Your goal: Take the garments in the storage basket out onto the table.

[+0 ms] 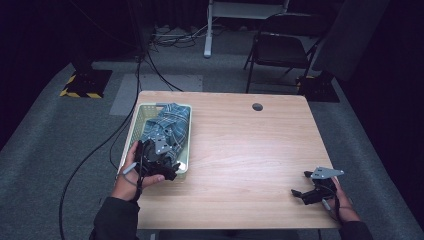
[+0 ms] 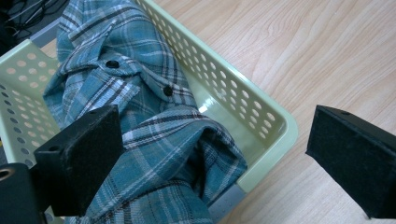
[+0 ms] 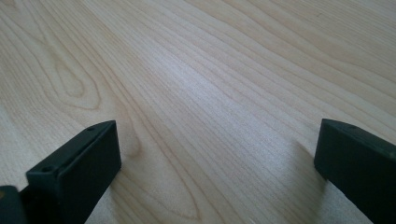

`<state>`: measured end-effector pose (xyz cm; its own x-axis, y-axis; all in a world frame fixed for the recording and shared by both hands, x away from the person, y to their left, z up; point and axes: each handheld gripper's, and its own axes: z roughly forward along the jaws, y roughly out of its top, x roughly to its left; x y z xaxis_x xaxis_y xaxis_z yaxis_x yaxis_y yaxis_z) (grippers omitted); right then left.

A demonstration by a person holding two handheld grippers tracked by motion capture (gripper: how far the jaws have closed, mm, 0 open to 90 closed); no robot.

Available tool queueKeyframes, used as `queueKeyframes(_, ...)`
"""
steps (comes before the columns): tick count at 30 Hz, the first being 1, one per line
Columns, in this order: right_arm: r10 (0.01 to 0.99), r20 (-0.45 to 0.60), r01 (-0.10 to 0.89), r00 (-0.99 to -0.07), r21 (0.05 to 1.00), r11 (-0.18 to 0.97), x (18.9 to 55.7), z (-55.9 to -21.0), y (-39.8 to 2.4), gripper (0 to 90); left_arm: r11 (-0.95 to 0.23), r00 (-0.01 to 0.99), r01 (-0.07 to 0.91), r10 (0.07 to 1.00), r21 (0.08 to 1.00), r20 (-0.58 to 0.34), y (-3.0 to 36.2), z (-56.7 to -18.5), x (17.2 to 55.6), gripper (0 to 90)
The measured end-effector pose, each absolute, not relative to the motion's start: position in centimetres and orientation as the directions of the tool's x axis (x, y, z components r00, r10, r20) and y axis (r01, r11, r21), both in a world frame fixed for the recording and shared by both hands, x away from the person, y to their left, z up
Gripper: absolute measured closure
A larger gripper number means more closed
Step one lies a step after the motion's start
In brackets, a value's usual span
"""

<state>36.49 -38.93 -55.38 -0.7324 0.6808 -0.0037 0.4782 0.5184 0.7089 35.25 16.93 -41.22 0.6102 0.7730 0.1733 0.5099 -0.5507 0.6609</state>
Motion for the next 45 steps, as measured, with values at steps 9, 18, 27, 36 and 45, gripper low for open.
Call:
queueKeyframes(9, 0.681, -0.004, 0.478, -0.732, 0.709, 0.518, 36.5, -55.4, -38.9, 0.5, -0.536, 0.595, 0.520, 0.786, 0.665, 0.169, 17.1, -40.9, 36.0, 3.3)
queueKeyframes(18, 0.681, -0.004, 0.478, -0.732, 0.709, 0.518, 36.5, -55.4, -38.9, 0.5, -0.534, 0.587, 0.535, 0.792, 0.654, 0.167, 17.0, -41.0, 37.3, 3.3)
queueKeyframes(27, 0.680, -0.004, 0.478, -0.733, 0.709, 0.519, 36.5, -55.4, -38.9, 0.5, -0.557, 0.575, 0.553, 0.793, 0.620, 0.200, 16.4, -41.7, 38.3, 3.0)
queueKeyframes(36, 0.681, -0.004, 0.479, -0.732, 0.709, 0.518, 36.5, -55.4, -38.9, 0.4, -0.558, 0.570, 0.578, 0.798, 0.596, 0.194, 16.4, -42.1, 40.0, 3.2)
queueKeyframes(45, 0.681, -0.004, 0.478, -0.732, 0.709, 0.518, 36.5, -55.4, -38.9, 0.4, -0.555, 0.547, 0.618, 0.812, 0.557, 0.202, 16.3, -43.0, 41.8, 3.2)
